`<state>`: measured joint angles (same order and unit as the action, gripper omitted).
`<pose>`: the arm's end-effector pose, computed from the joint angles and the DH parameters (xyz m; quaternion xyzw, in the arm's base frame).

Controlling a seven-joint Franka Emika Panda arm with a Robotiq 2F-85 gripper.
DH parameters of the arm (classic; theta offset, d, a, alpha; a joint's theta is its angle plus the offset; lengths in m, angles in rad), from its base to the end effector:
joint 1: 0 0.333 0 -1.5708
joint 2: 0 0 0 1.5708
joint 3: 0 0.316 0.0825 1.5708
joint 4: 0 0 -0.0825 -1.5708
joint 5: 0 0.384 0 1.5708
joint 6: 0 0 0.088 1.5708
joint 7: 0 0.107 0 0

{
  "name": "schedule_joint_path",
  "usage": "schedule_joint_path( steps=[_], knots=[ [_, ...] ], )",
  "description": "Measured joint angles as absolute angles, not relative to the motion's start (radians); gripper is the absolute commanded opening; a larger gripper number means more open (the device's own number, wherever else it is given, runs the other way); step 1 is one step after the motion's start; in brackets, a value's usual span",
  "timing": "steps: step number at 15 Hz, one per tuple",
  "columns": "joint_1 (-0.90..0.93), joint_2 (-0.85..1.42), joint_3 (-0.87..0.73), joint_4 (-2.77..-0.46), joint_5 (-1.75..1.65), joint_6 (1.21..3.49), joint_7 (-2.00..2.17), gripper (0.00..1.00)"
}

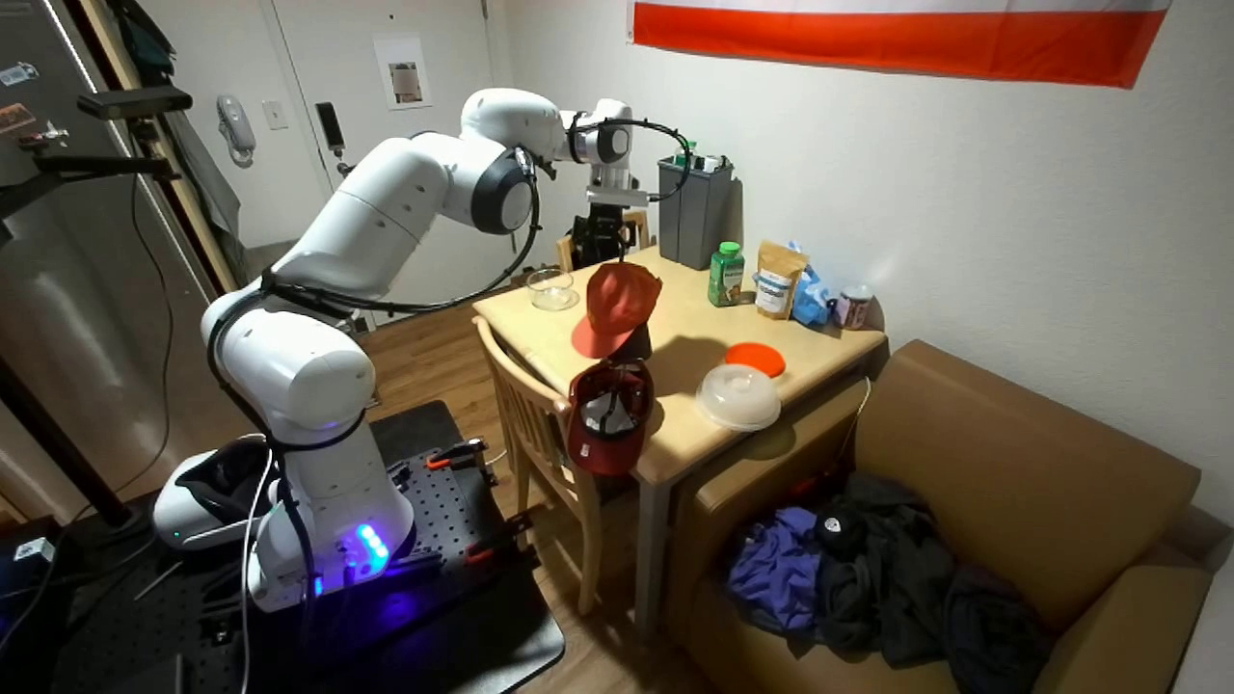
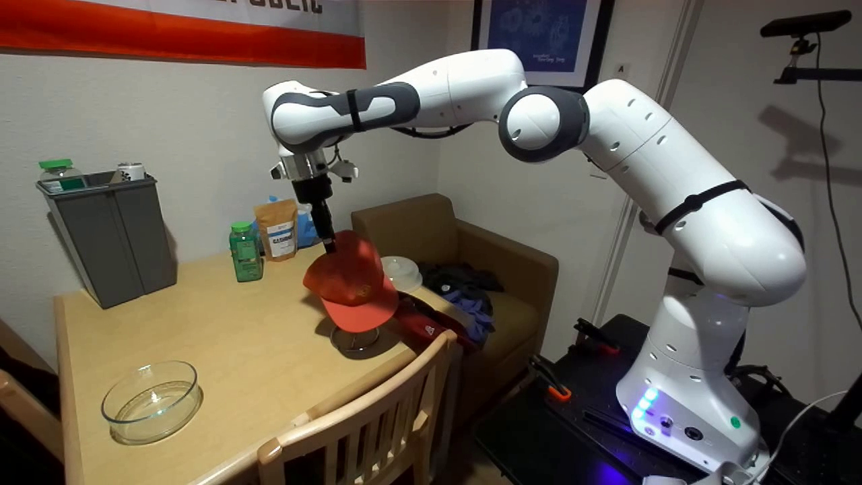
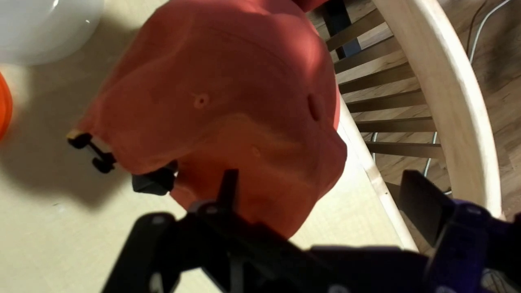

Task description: Put the orange cap on the table

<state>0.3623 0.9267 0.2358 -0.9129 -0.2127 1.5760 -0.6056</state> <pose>0.6678 0.3471 0.3166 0.8295 0.5448 -0.1226 0.0061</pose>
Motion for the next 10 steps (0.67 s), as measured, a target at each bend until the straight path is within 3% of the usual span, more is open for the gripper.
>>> schedule_joint_path(
  steps=[8, 10],
  knots=[
    [0.363, 0.944, 0.235, -0.881, -0.213, 1.532, -0.606, 0.98],
    [0.363, 0.945, 0.235, -0.878, -0.213, 1.523, -0.606, 0.81]
  ],
)
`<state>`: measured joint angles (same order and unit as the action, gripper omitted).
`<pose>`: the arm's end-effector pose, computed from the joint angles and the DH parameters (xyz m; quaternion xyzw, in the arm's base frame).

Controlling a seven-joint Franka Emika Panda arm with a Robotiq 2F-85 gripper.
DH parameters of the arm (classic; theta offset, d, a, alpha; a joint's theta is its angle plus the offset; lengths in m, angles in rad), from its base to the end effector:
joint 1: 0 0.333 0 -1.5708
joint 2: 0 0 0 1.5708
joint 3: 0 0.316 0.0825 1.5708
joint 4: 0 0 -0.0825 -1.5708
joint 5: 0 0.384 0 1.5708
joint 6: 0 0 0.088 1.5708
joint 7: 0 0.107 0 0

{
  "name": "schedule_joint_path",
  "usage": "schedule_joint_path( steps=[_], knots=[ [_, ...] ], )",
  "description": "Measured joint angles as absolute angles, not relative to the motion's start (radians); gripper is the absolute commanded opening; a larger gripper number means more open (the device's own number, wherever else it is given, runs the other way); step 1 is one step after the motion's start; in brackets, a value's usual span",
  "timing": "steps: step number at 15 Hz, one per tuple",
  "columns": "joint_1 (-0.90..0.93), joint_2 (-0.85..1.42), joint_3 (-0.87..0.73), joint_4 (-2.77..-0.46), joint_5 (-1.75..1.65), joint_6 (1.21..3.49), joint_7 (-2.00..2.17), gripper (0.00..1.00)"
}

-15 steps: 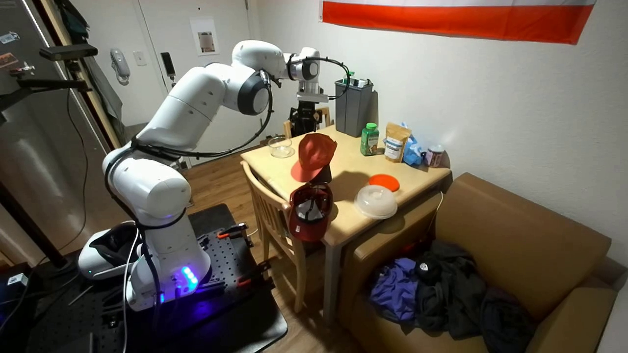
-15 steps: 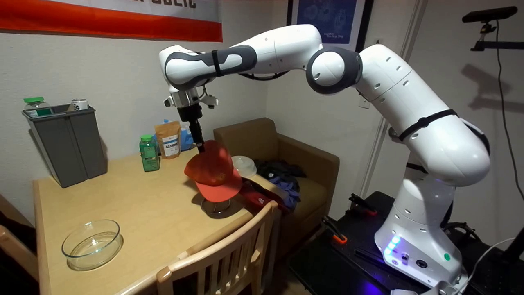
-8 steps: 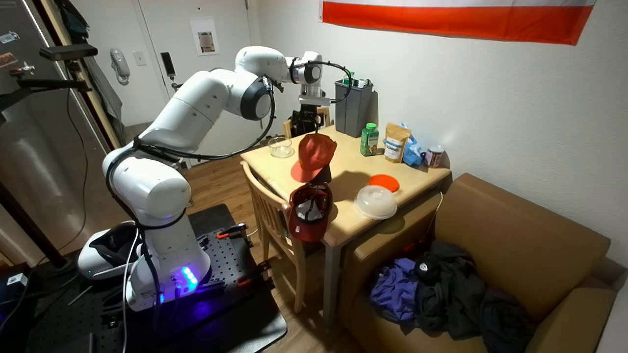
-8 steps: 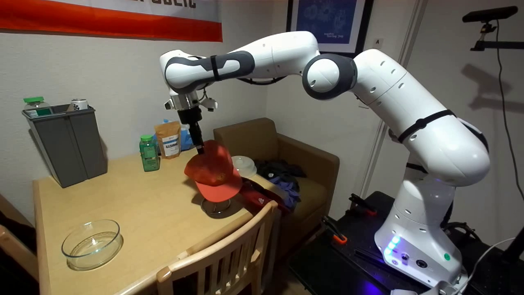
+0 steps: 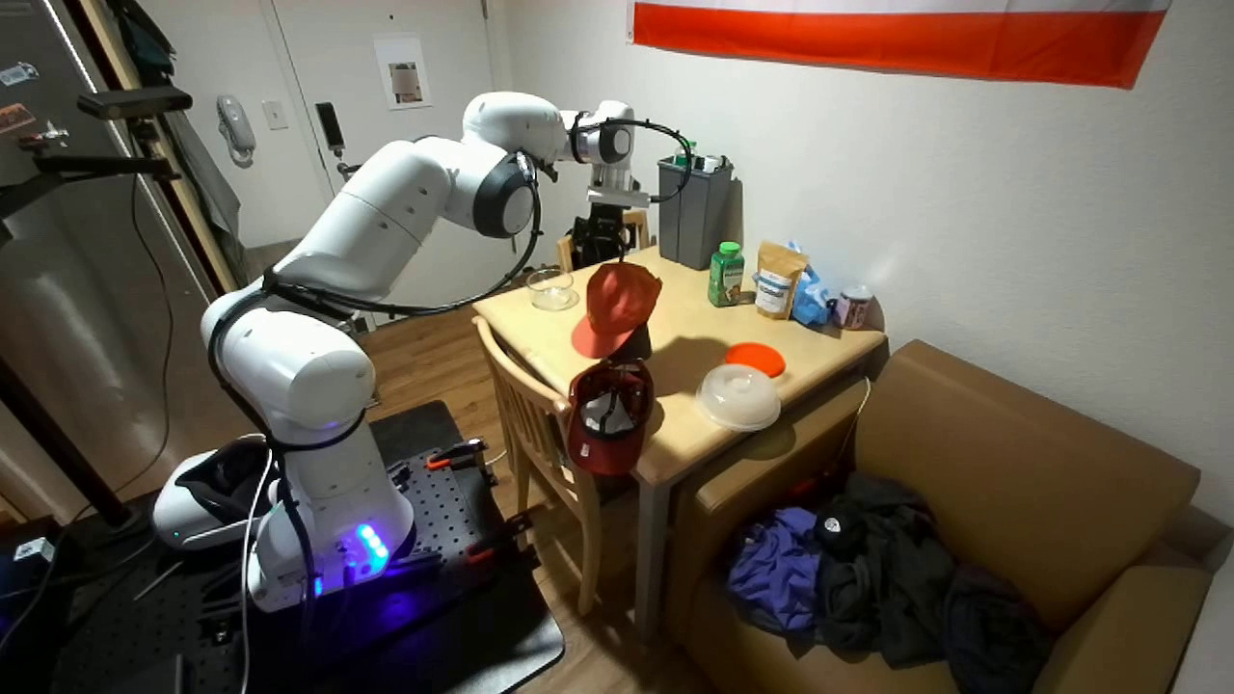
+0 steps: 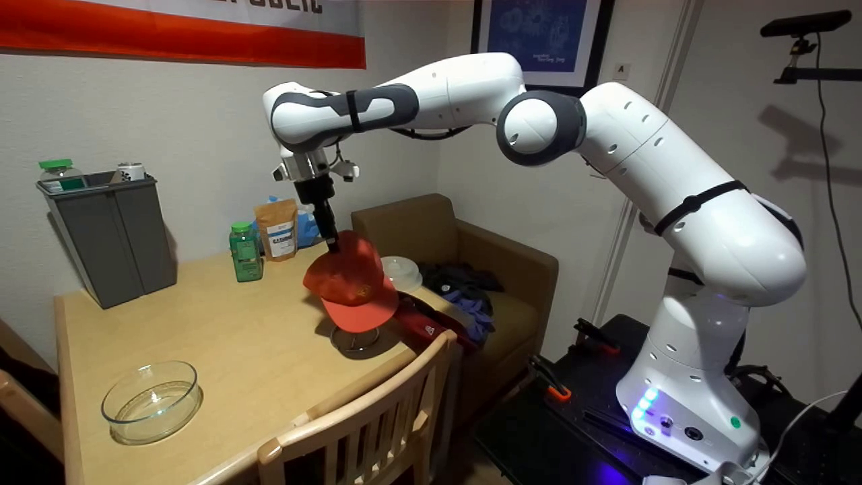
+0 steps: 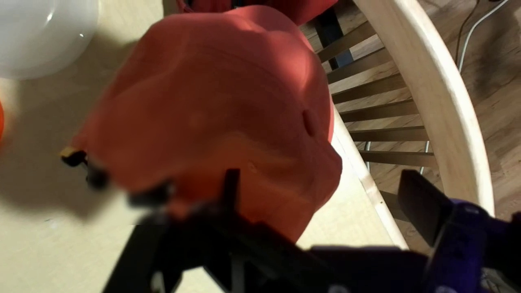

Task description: Put the orange cap on the table

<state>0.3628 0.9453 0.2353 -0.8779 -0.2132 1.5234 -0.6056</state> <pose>0.6675 0.3432 0.3151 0.8293 0.5407 -0.1408 0.0047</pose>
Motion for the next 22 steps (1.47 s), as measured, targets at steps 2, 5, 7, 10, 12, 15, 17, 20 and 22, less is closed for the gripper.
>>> schedule_joint_path(
  steps=[2, 5, 7, 10, 12, 15, 17, 20, 22],
  knots=[
    [0.363, 0.949, 0.235, -0.873, -0.213, 1.515, -0.606, 0.63],
    [0.363, 0.957, 0.235, -0.867, -0.213, 1.51, -0.606, 0.4],
    [0.363, 0.963, 0.235, -0.86, -0.213, 1.509, -0.606, 0.25],
    [0.363, 0.968, 0.235, -0.851, -0.214, 1.506, -0.606, 0.03],
    [0.364, 0.968, 0.235, -0.843, -0.215, 1.506, -0.606, 0.0],
    [0.367, 0.967, 0.235, -0.819, -0.218, 1.505, -0.606, 0.01],
    [0.369, 0.967, 0.235, -0.806, -0.222, 1.505, -0.606, 0.01],
    [0.372, 0.967, 0.235, -0.796, -0.232, 1.504, -0.606, 0.01],
    [0.373, 0.967, 0.235, -0.789, -0.235, 1.504, -0.606, 0.01]
  ],
)
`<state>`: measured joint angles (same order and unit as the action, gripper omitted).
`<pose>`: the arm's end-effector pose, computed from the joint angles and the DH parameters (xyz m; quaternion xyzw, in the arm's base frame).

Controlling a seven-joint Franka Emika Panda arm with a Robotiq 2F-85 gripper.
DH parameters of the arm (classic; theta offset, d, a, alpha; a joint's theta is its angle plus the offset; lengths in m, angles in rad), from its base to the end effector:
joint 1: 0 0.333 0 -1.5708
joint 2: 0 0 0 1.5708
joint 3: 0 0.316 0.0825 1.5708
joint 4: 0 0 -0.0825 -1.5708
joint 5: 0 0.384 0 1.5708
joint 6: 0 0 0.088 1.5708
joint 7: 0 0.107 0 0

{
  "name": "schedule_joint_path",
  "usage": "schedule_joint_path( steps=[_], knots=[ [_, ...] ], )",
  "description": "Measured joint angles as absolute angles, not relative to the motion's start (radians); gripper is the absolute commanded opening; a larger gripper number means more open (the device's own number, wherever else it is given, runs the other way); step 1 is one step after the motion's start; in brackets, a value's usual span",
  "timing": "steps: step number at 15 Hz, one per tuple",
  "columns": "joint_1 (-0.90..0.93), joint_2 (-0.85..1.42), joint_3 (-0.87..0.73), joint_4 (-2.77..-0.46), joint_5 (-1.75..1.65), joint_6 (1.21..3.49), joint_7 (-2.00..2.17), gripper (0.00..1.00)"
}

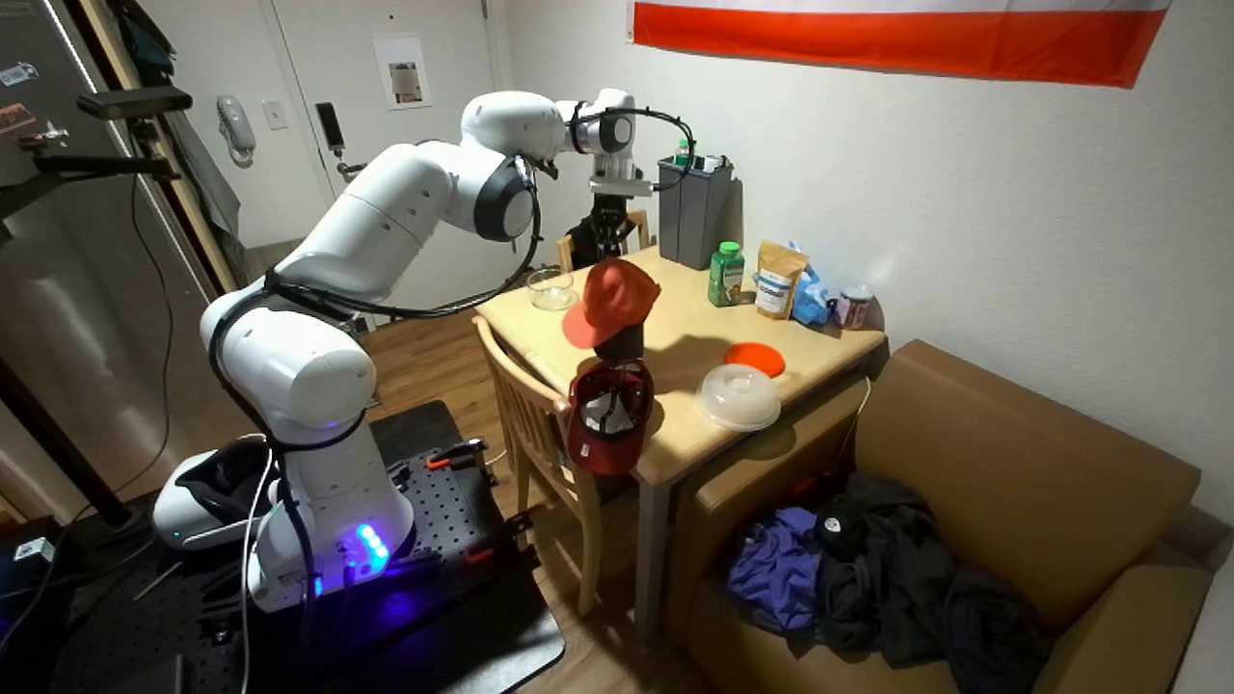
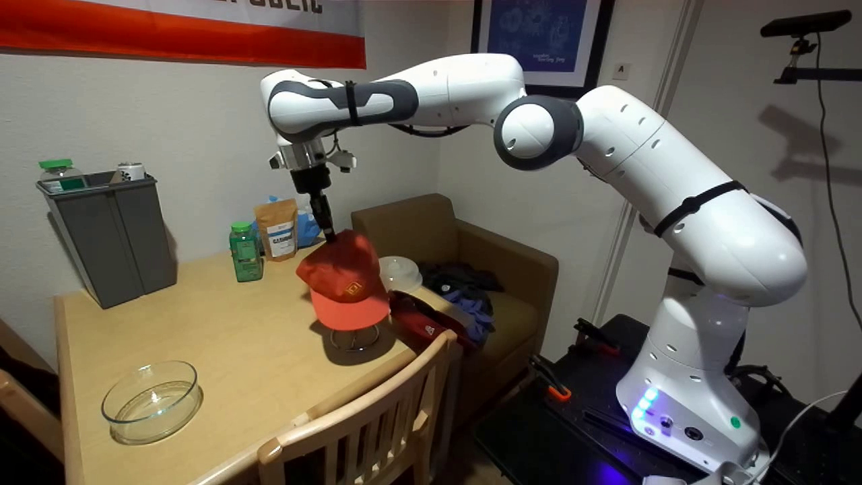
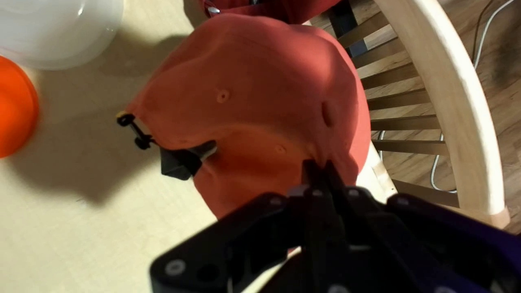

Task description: Put the orange cap on the table

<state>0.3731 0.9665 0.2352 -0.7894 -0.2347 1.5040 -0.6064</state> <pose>0.6760 0.3452 0.3373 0.8332 0.5400 -0.1181 0.0156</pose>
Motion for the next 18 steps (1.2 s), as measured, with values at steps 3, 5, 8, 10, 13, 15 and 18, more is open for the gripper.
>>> schedule_joint_path(
  steps=[3, 5, 8, 10, 13, 15, 18],
  knots=[
    [0.374, 0.952, 0.235, -0.776, -0.246, 1.504, -0.606, 0.01],
    [0.373, 0.928, 0.235, -0.771, -0.261, 1.502, -0.606, 0.01],
    [0.373, 0.881, 0.234, -0.771, -0.281, 1.494, -0.606, 0.01],
    [0.373, 0.851, 0.234, -0.772, -0.296, 1.479, -0.605, 0.01],
    [0.376, 0.807, 0.234, -0.776, -0.311, 1.465, -0.601, 0.01],
    [0.379, 0.775, 0.234, -0.785, -0.317, 1.464, -0.594, 0.01],
    [0.387, 0.713, 0.234, -0.819, -0.335, 1.465, -0.558, 0.01]
  ],
)
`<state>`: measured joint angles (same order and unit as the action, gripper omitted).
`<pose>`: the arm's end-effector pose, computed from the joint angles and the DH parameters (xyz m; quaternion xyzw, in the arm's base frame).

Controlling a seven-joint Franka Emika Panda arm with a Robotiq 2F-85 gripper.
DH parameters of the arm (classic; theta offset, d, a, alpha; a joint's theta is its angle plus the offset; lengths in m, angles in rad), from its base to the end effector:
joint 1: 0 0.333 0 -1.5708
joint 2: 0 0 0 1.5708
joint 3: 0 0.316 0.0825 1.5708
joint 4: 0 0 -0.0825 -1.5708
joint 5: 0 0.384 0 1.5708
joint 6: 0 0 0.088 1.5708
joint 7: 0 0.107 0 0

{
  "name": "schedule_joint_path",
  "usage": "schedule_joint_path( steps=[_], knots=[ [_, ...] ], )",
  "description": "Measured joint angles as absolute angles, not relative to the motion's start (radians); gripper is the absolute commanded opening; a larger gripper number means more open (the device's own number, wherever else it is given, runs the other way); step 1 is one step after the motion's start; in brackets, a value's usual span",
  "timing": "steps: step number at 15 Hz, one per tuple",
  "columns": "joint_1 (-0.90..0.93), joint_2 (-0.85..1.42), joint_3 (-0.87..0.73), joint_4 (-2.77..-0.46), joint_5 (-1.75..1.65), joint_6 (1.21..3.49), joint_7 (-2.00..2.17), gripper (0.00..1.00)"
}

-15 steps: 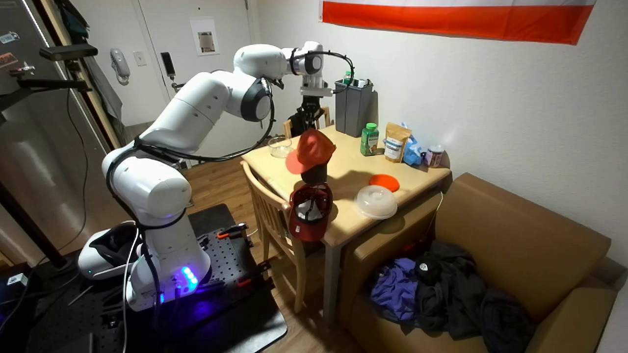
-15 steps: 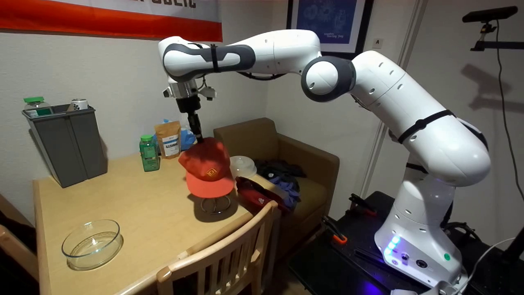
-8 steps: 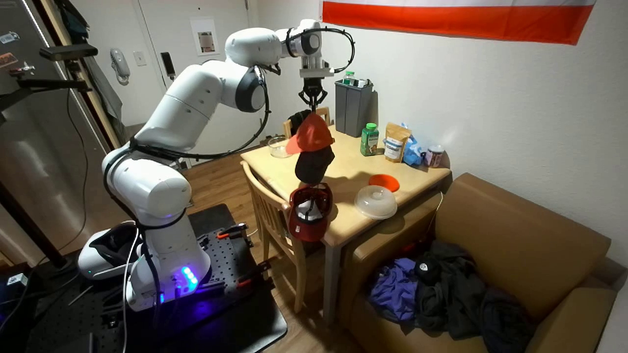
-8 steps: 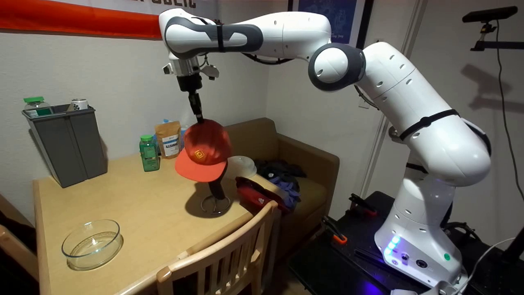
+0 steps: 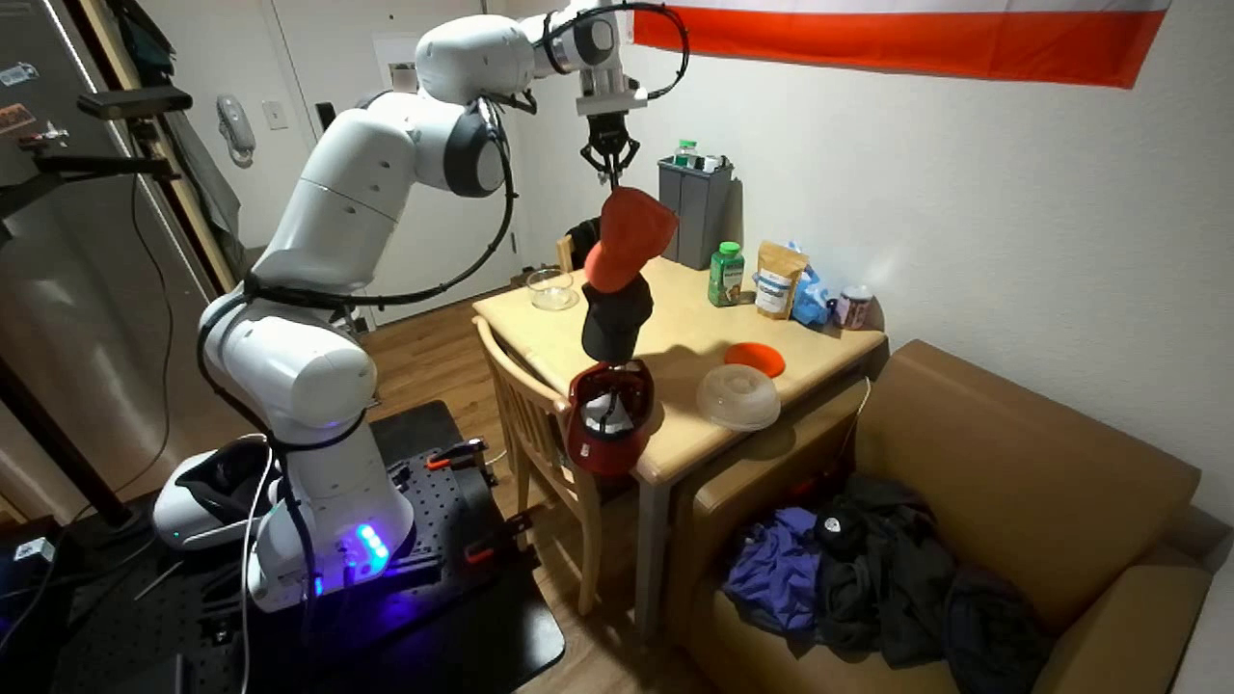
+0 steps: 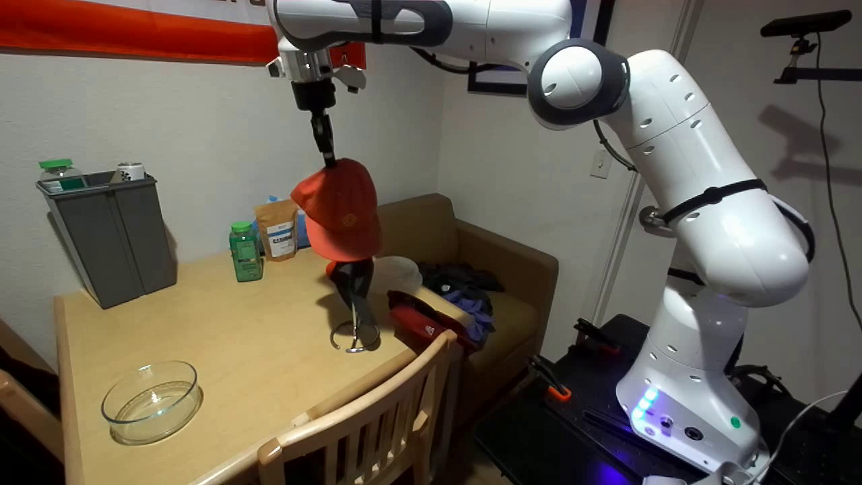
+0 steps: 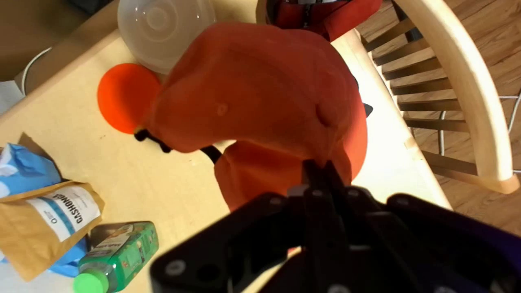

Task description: Put the orange cap on the table

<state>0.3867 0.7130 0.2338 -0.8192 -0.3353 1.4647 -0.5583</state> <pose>0.6497 0.3339 0.5111 0.8484 0.5207 -0.0272 0.0911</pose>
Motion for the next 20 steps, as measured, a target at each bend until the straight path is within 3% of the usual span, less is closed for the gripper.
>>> schedule_joint_path(
  steps=[6, 20],
  knots=[
    [0.39, 0.536, 0.234, -0.999, -0.34, 1.468, -0.419, 0.01],
    [0.376, 0.131, 0.245, -1.667, -0.208, 1.589, -0.095, 0.01]
  ],
)
